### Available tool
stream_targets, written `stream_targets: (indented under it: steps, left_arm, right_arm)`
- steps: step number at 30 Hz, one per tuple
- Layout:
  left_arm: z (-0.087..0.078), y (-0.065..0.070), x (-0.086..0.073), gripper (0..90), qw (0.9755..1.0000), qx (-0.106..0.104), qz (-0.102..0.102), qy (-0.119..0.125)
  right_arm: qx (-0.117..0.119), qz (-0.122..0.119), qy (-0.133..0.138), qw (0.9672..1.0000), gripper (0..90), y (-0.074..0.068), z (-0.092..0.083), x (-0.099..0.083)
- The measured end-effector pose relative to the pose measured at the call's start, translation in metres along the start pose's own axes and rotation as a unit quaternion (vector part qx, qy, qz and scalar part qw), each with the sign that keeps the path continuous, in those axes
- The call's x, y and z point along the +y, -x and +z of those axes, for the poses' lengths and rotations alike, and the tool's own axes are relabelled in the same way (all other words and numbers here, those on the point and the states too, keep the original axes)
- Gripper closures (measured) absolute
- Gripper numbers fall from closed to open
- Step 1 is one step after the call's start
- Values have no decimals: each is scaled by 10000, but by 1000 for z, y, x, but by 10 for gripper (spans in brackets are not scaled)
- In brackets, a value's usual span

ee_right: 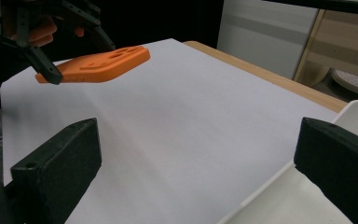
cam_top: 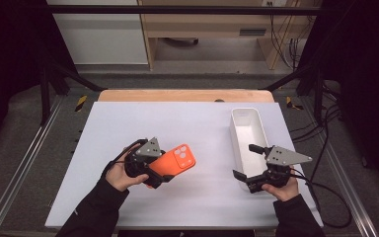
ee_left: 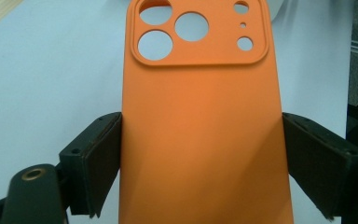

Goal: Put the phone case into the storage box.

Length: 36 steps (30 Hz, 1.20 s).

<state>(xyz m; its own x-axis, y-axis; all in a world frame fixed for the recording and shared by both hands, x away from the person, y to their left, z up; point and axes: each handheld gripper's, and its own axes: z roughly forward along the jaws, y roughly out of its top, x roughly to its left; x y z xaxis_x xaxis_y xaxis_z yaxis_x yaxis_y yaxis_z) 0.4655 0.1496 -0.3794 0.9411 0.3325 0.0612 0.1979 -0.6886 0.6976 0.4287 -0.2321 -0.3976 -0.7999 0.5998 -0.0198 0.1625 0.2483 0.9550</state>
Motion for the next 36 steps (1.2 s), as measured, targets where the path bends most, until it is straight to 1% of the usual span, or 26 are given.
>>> stream_targets:
  steps: [3,8,9,12,16,18,19,24,28,32,33,35,36]
  left_arm:
    - [2,1,0,153,9999,-40,95,-63]
    - [3,3,0,153,9998,-100,147,-62]
    - [3,4,-1,153,9997,-130,191,-84]
    - [5,4,-2,153,9996,-160,221,-120]
    - [5,5,-1,153,9995,-159,254,-111]
    - [5,7,0,153,9995,-175,258,-77]
    - [5,7,2,153,9993,-196,305,-81]
    - [7,8,4,153,9990,-230,355,-142]
    - [8,9,6,154,9989,-261,376,-134]
    - [9,9,8,153,9985,-305,436,-128]
    - [11,10,10,154,9982,-334,476,-122]
    - [12,11,11,153,9982,-345,482,-126]
    - [12,11,12,153,9979,-358,525,-154]
  right_arm:
    - [55,-25,-29,10000,12,-2,3,0]
    - [157,-86,-84,9998,15,-7,9,1]
    - [179,-102,-93,9997,14,-8,9,1]
    - [239,-119,-116,9996,15,-11,12,1]
    - [289,-133,-144,9994,16,-13,15,0]
    - [330,-172,-196,9991,16,-15,18,1]
    - [339,-179,-207,9991,16,-16,18,1]
    - [392,-256,-226,9987,17,-20,22,4]
    - [462,-307,-278,9981,18,-23,26,6]
    - [498,-380,-334,9975,21,-26,30,7]
    - [553,-387,-324,9972,22,-28,32,7]
    - [600,-426,-329,9968,23,-29,33,9]
    - [600,-426,-329,9968,23,-29,33,9]
